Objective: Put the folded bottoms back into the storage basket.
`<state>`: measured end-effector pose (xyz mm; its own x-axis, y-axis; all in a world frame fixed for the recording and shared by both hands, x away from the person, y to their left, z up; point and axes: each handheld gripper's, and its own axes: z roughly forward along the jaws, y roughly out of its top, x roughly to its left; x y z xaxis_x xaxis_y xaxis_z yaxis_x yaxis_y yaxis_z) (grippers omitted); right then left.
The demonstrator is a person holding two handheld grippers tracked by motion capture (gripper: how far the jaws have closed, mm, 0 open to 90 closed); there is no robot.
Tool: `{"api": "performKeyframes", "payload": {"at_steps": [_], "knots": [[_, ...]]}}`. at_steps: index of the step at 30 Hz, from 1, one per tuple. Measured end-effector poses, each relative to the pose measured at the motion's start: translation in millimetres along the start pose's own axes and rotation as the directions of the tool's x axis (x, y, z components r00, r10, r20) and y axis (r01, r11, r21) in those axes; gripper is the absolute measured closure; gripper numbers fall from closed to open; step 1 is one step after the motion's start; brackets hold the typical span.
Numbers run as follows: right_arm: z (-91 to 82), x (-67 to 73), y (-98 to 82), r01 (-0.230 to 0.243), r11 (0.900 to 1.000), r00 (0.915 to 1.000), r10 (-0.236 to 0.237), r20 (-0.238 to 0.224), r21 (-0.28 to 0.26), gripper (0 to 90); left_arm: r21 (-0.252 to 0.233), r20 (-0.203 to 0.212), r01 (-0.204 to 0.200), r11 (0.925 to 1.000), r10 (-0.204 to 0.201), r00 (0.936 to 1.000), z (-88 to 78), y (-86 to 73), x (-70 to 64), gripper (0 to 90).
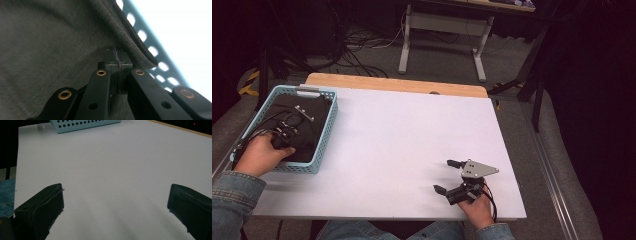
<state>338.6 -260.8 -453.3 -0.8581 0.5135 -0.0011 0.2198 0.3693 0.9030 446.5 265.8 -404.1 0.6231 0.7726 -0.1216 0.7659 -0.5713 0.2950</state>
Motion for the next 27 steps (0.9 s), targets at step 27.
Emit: {"api": "performKeyframes", "payload": {"at_steps": [27], "knots": [[-1.1, 0.2, -0.5, 0.002, 1.0, 1.0, -0.002, -0.003, -0.004, 1.3, -0.404, -0.12, 0.132, 0.9052, -0.195, 0.9734, -34.2, 59.5, 24.8, 89.6]]}}
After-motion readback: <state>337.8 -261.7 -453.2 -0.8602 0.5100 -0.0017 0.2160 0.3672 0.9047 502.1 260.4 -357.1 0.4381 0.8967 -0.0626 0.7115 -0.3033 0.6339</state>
